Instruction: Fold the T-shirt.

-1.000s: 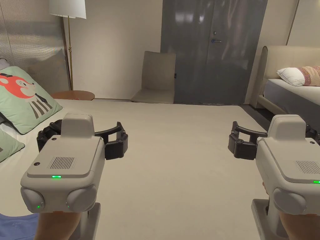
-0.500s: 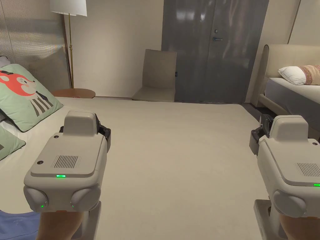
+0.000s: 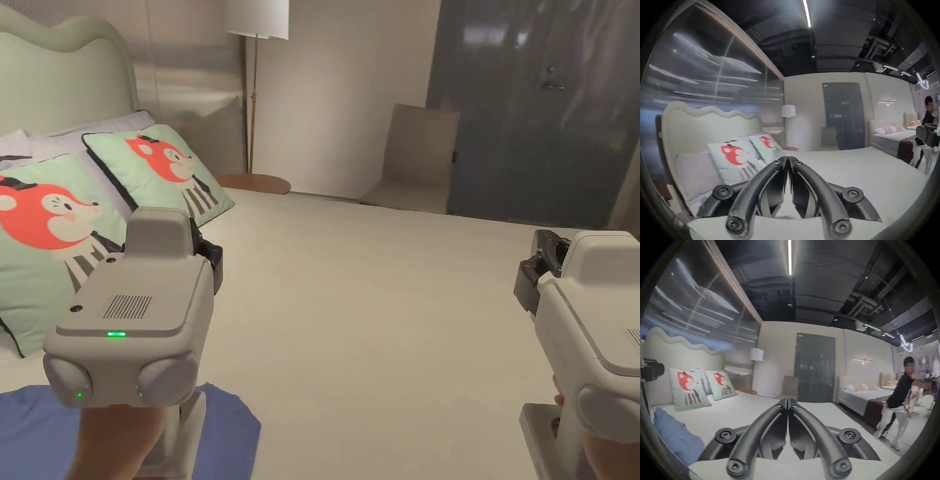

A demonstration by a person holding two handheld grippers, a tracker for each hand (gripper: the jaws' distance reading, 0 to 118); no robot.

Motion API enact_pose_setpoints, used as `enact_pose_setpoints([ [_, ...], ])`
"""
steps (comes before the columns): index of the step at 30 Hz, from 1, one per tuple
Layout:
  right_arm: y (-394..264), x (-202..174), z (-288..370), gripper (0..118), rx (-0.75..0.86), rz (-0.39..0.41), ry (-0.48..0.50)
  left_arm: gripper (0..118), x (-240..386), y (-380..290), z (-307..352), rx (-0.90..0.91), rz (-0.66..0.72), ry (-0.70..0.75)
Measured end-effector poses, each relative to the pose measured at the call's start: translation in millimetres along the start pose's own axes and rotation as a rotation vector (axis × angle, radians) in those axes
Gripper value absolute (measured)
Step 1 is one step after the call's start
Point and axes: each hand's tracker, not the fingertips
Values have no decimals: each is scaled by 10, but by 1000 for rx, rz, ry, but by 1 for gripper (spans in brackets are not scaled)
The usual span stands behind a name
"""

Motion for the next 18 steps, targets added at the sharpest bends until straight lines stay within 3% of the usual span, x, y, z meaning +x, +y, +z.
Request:
enact_pose_setpoints([
  [5,-24,-642,-183,1,6,-24,143,0,-702,-65,142,-36,-17,176],
  [9,-57,-926,-294,1,-14,-47,212,0,-988,-146,177,-71,2,222],
  [13,-139,-1015,-351,1,-33,-22,219,0,-1030,-312,92,-123,-5,215],
  [18,-316,-998,-434,1,-93,0,207,0,-945,-694,-183,-335,8,138],
])
